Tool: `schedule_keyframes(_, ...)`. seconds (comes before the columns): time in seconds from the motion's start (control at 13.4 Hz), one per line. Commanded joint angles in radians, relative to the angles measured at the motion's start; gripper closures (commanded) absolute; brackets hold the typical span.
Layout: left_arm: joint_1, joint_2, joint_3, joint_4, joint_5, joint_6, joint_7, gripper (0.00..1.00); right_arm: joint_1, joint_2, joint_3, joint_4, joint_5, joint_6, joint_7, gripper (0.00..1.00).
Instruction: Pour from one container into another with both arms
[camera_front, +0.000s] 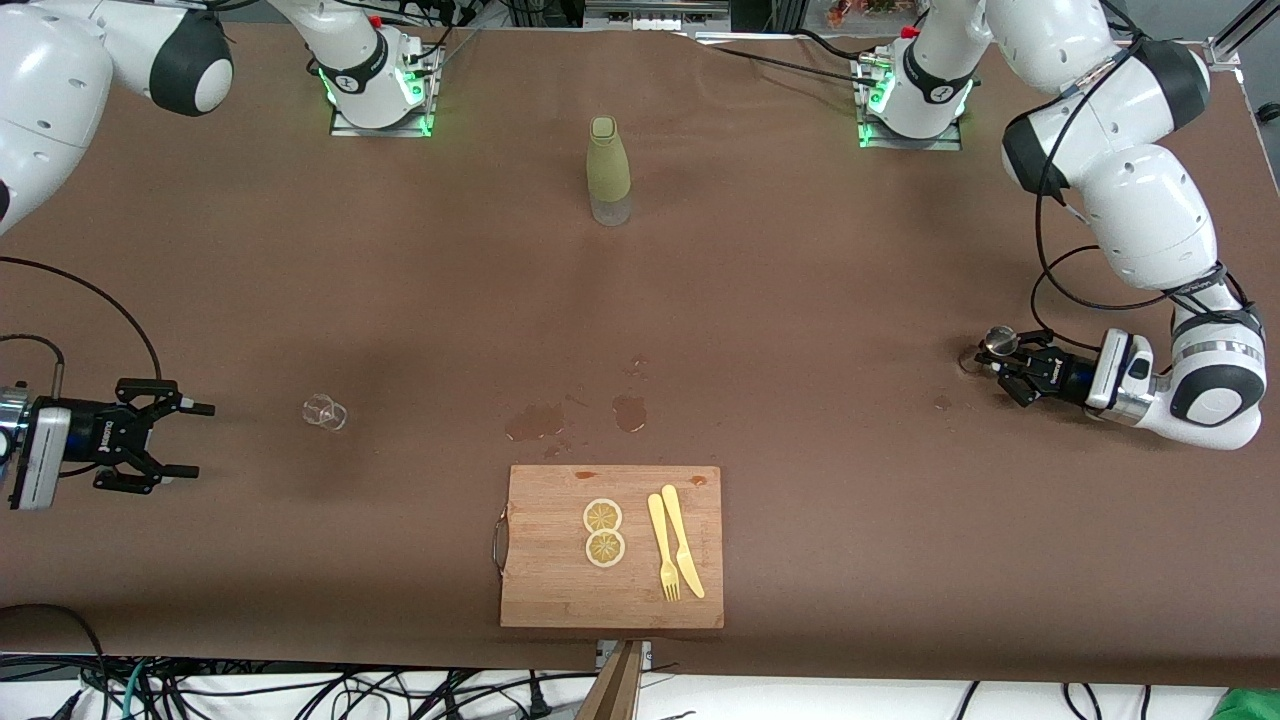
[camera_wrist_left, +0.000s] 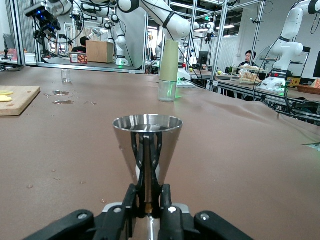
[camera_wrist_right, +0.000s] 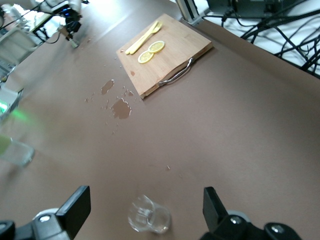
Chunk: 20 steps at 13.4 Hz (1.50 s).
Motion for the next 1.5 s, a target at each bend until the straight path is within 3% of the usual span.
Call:
schedule_keyframes(0.0, -0.001, 0.019, 0.011, 0.022, 0.027, -0.040, 0.171, 1.00, 0.040, -0.040, -0.011, 0.061, -0.092, -0.009, 0.262, 0.00)
schedule_keyframes(0.37, 0.001, 0.036, 0.005, 0.019, -0.006, -0.027, 0.217, 1.00, 0.120, -0.175, 0.007, 0.075, -0.351, -0.041, 0.678, 0.00)
schedule_keyframes(0.52, 0.004, 0.042, 0.005, 0.017, -0.019, -0.025, 0.228, 0.85, 0.160, -0.228, 0.009, 0.072, -0.471, -0.054, 0.803, 0.00)
schedule_keyframes(0.75, 0.007, 0.042, 0.016, 0.019, -0.019, -0.022, 0.236, 0.82, 0.203, -0.298, 0.018, 0.069, -0.620, -0.133, 1.005, 0.00)
schedule_keyframes(0.82, 0.007, 0.042, 0.016, 0.019, -0.019, -0.020, 0.236, 0.76, 0.201, -0.321, 0.041, 0.067, -0.665, -0.161, 1.054, 0.00)
schedule_keyframes(0.9, 0.007, 0.042, 0.014, 0.019, -0.019, -0.020, 0.236, 0.56, 0.201, -0.345, 0.064, 0.067, -0.726, -0.187, 1.103, 0.00)
schedule_keyframes(0.97, 0.007, 0.042, 0.013, 0.016, -0.019, -0.022, 0.236, 0.09, 0.201, -0.370, 0.088, 0.066, -0.789, -0.216, 1.159, 0.00)
schedule_keyframes(1.05, 0.007, 0.042, 0.013, 0.013, -0.019, -0.022, 0.236, 0.00, 0.201, -0.400, 0.116, 0.052, -0.836, -0.247, 1.212, 0.00)
schedule_keyframes(1.42, 0.016, 0.007, 0.011, 0.008, -0.006, 0.047, 0.234, 0.00, 0.201, -0.569, 0.190, -0.098, -1.020, -0.318, 1.341, 0.00)
